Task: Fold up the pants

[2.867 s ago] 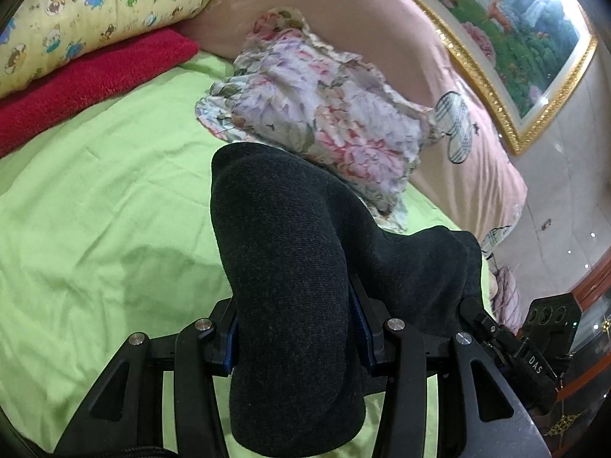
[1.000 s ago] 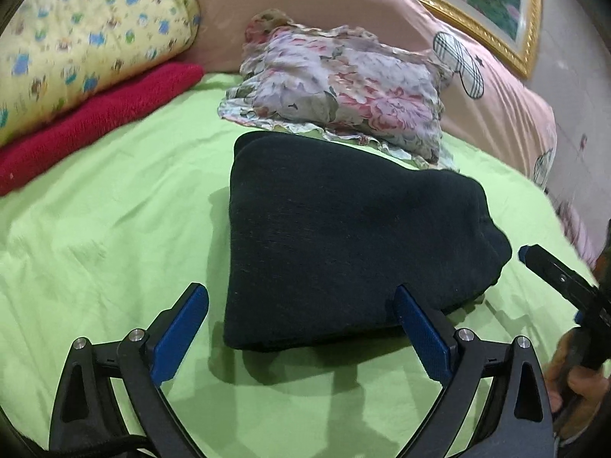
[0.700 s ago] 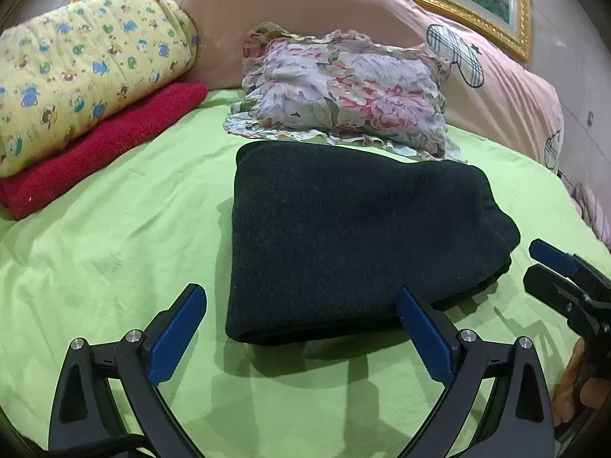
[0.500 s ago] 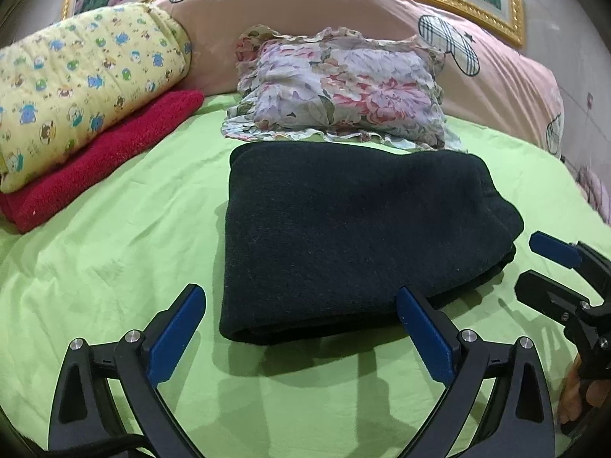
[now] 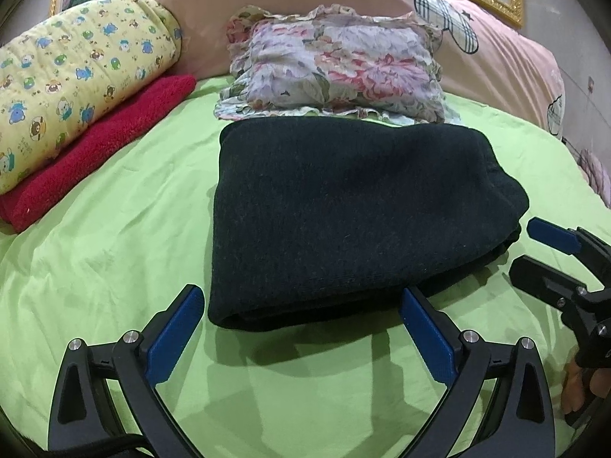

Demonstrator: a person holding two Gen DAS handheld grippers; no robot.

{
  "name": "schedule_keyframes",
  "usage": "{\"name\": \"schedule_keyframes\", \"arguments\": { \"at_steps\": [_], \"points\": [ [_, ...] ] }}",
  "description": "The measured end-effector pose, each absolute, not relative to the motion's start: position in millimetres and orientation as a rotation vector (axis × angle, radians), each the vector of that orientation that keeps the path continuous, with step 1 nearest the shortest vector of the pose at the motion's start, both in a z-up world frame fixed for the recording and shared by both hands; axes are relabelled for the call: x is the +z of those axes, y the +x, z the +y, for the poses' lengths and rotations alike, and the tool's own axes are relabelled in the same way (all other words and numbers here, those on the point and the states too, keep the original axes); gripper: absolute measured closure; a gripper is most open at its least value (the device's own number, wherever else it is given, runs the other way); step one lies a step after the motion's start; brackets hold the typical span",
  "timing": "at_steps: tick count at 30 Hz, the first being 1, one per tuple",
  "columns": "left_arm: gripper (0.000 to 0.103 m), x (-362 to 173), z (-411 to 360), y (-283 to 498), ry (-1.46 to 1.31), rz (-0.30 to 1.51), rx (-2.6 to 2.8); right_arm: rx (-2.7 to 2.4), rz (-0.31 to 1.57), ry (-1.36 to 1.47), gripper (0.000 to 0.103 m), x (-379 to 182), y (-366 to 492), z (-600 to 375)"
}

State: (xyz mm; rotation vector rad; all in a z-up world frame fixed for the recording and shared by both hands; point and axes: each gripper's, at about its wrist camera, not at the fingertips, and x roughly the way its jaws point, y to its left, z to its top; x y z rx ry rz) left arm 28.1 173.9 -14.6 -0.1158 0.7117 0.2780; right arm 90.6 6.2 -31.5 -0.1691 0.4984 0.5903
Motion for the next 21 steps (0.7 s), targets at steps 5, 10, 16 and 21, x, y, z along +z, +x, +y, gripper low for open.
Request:
{"name": "schedule_keyframes", "arguments": {
  "at_steps": [5,10,16,21],
  "points": [
    [0.001,-14,176,28,-0.129,0.711,0.279,0.592,0.496,-0.149,0.016,-30,91,3],
    [0.001,-15,179,31,-0.139,0.746,0.265,0.595,0.505,-0.144,0.016,-29,93,3],
    [0.001,-16,181,34,-0.144,0.800,0.276,0.616,0.525,-0.160,0.016,-26,94,8],
    [0.001,-13,184,31,-0.161,0.811,0.303,0.623,0.536,-0.172,0.016,-24,94,12]
  ]
}}
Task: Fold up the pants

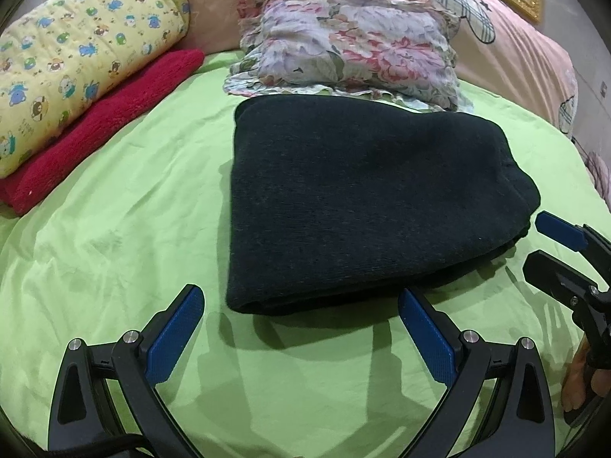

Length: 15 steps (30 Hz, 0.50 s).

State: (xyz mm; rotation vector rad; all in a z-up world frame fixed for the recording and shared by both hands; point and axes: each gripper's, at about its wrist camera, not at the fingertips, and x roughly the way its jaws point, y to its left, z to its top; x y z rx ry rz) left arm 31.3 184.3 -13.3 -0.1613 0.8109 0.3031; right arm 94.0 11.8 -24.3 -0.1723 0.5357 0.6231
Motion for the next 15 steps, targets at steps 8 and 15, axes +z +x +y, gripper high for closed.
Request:
{"name": "schedule_keyframes", "arguments": {
  "at_steps": [8,15],
  "points": [
    [0.001,-10.9,187.3,29.8,-0.179,0.826,0.321,0.621,0.546,-0.167,0.016,-21.6,96.4,13.0],
    [0.001,-4.7,188.0,26.7,-0.187,0.817,0.328,0.623,0.553,-0.165,0.016,-16.5,98.7,14.6]
  ]
}}
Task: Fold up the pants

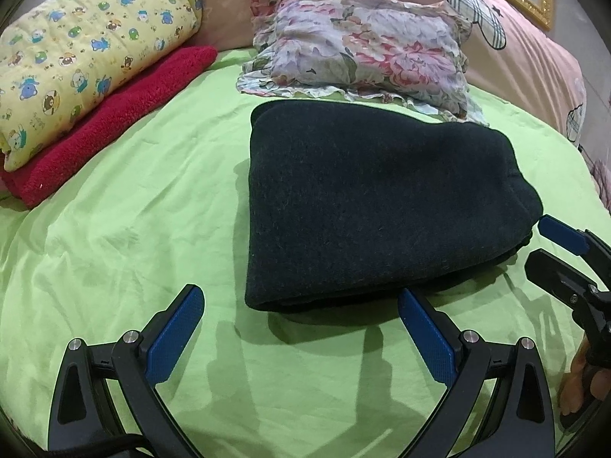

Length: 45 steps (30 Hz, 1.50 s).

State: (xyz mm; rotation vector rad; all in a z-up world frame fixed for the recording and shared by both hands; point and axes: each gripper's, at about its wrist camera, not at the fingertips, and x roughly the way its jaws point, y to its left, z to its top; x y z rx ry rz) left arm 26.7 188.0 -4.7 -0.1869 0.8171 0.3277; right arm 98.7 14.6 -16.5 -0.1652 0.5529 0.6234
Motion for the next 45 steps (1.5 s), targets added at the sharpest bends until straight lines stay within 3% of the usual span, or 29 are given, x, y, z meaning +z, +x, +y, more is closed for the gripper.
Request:
{"name": "schedule_keyframes", "arguments": {
  "at_steps": [45],
  "points": [
    [0.001,27,182,24,-0.183,0.795,0.313,0.625,0.521,-0.178,0.013,13,94,18]
  ]
}}
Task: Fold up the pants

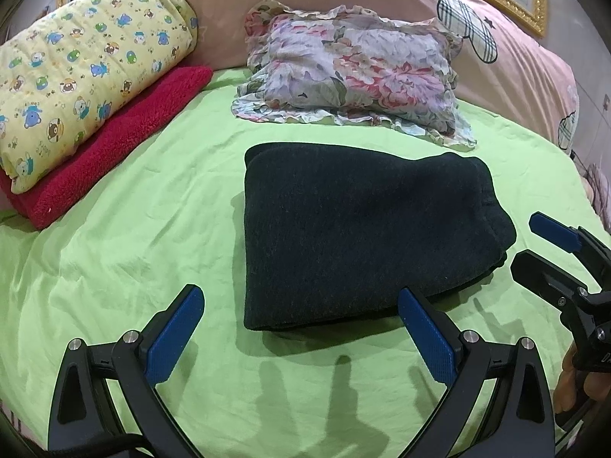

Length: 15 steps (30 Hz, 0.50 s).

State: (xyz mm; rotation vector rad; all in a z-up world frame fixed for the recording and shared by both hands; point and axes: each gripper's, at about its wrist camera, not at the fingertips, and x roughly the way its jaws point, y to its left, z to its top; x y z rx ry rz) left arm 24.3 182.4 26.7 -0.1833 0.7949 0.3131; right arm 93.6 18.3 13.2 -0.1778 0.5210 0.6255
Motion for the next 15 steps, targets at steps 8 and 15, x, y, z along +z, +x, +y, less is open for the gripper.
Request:
{"name": "schedule_keyframes", "arguments": {
  "at_steps": [8,15],
  "points": [
    [0.001,32.3,184.1,27.3,-0.184,0.788,0.308,0.625,0.518,-0.175,0.013,17.7,96.0,16.3],
    [0.001,35.3,184.3,29.8,-0.181,0.788,0.303,0.625,0.513,-0.177,0.012,20.6,97.9,16.3]
  ]
}}
